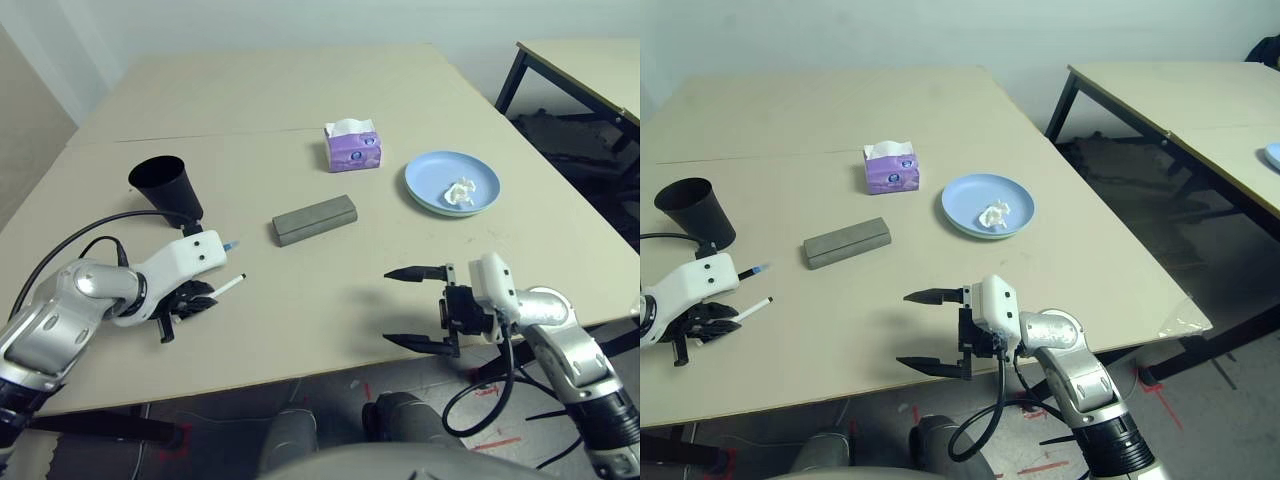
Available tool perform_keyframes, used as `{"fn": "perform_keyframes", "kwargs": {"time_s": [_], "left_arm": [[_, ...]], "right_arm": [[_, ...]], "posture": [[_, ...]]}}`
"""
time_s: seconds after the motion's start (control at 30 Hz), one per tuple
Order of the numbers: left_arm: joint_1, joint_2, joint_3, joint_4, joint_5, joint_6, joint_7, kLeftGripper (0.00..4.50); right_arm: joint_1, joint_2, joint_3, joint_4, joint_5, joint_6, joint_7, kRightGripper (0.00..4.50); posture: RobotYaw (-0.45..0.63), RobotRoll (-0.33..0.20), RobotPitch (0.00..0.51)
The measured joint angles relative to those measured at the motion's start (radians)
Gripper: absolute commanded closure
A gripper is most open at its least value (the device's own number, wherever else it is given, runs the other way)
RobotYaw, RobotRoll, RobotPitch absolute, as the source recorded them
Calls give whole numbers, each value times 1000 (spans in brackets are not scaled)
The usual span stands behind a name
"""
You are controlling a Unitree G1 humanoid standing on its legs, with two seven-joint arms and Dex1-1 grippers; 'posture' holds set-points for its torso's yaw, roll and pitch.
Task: Organize and tidy the items on the table.
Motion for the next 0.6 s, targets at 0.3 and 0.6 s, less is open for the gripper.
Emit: {"fn": "perform_keyframes", "kwargs": {"time_s": [0.3,0.6], "left_arm": [[-142,-106,333,3,-213,149,83,4474],[36,-116,446,-142,-279,314,186,4103]], "right_arm": [[-11,6,-4,5,20,20,-11,0],[-40,29,-14,17,47,50,-44,0]], "posture": [[-10,0,47],[4,0,49]]}}
